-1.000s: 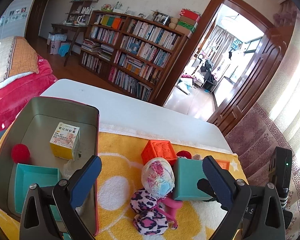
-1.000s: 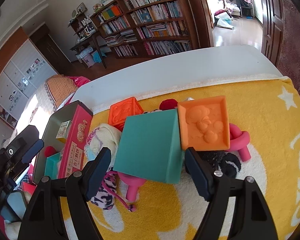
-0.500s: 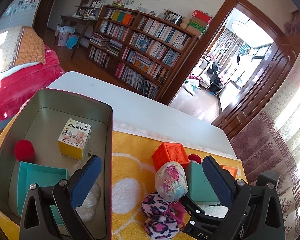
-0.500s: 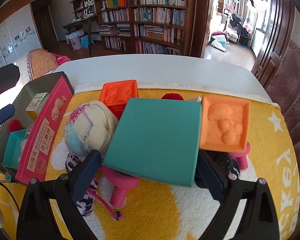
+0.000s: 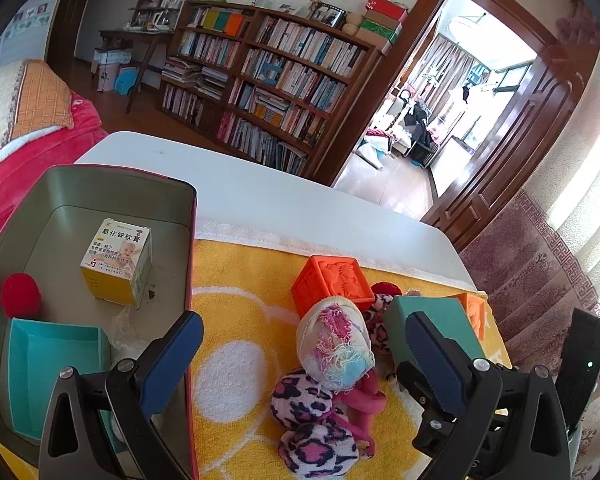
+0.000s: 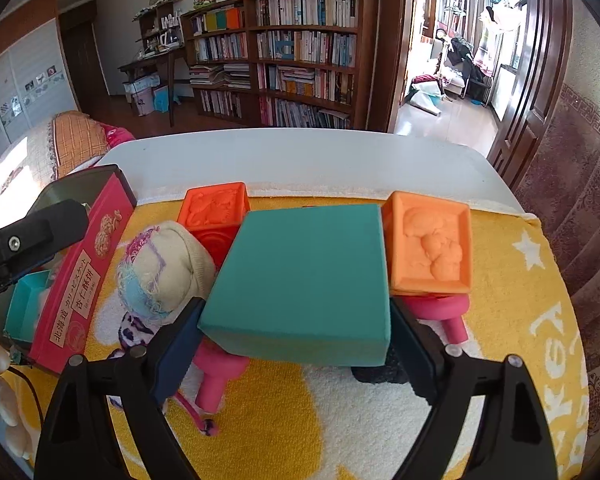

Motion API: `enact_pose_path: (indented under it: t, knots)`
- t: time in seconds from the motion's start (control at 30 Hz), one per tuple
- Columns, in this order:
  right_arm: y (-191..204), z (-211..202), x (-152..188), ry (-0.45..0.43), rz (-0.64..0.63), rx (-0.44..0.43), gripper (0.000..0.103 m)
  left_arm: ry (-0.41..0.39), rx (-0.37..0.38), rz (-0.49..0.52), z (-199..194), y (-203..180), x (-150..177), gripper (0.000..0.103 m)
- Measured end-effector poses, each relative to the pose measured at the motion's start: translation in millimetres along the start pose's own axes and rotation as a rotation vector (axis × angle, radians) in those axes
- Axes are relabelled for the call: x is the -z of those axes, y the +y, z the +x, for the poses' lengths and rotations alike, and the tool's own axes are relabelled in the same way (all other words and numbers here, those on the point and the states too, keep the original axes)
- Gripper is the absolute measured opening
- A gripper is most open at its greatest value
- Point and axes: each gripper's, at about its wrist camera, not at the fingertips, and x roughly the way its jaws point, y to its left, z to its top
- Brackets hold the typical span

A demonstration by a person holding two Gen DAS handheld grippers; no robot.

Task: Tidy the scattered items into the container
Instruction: 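Grasp the teal lid with the right tool while the left tool grasps the pastel yarn ball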

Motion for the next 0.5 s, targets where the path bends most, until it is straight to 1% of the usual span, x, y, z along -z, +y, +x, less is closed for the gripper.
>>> enact_pose_path:
  t: [0.07,0.1,0.23,0.3,0.5]
  knots:
    - [-13,-7,-4,-0.019,0.032,0.010,0.090,0.012,-0.001,0.001,6,-1,2,0.102]
    - [-21,-9,-6,-0.024,0.060,-0.003,0.090,0.020,-0.001,0.004,9,-1,3,0.102]
    - [-56,-14,-12,-0.035,0.205,-0.133,0.090,0.033,-0.010,0.049,17,-11,9,0.102]
    - [-67,-18,-14,-0.051,0.252,-0.169,0.090,0.039,-0.014,0.081,22,-19,12,0.102]
    - [-79,-28,-17,-0.091,0.306,-0.185,0.090,0.080,-0.030,0.189,44,-43,22,0.102]
